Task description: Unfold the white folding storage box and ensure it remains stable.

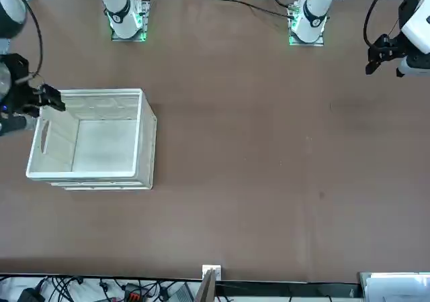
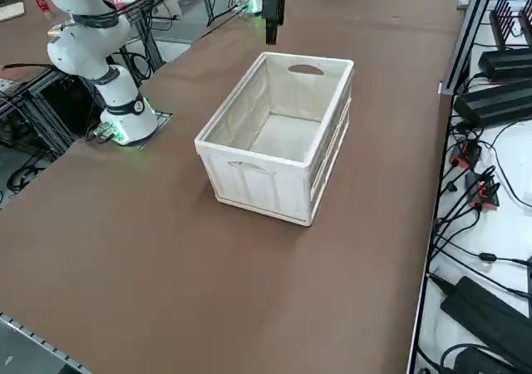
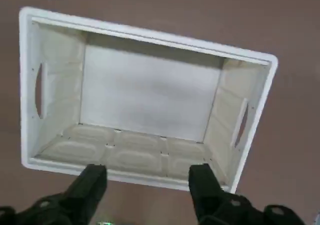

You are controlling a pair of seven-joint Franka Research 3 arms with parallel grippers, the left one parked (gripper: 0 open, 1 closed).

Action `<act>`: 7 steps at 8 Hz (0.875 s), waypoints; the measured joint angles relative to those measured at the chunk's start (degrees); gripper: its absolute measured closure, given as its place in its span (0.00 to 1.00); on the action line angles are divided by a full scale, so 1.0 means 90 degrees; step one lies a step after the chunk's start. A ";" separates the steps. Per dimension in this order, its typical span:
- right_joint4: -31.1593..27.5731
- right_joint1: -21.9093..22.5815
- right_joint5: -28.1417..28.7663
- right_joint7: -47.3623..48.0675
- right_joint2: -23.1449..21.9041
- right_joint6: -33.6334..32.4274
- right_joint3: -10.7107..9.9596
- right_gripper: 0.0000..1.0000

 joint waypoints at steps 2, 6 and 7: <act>0.0064 0.0046 0.0055 0.0391 -0.0351 -0.0013 0.0012 0.00; -0.1240 0.0886 0.0393 0.0479 -0.1372 0.0488 -0.1085 0.00; -0.1584 0.0948 0.0394 0.0487 -0.1629 0.0546 -0.1117 0.00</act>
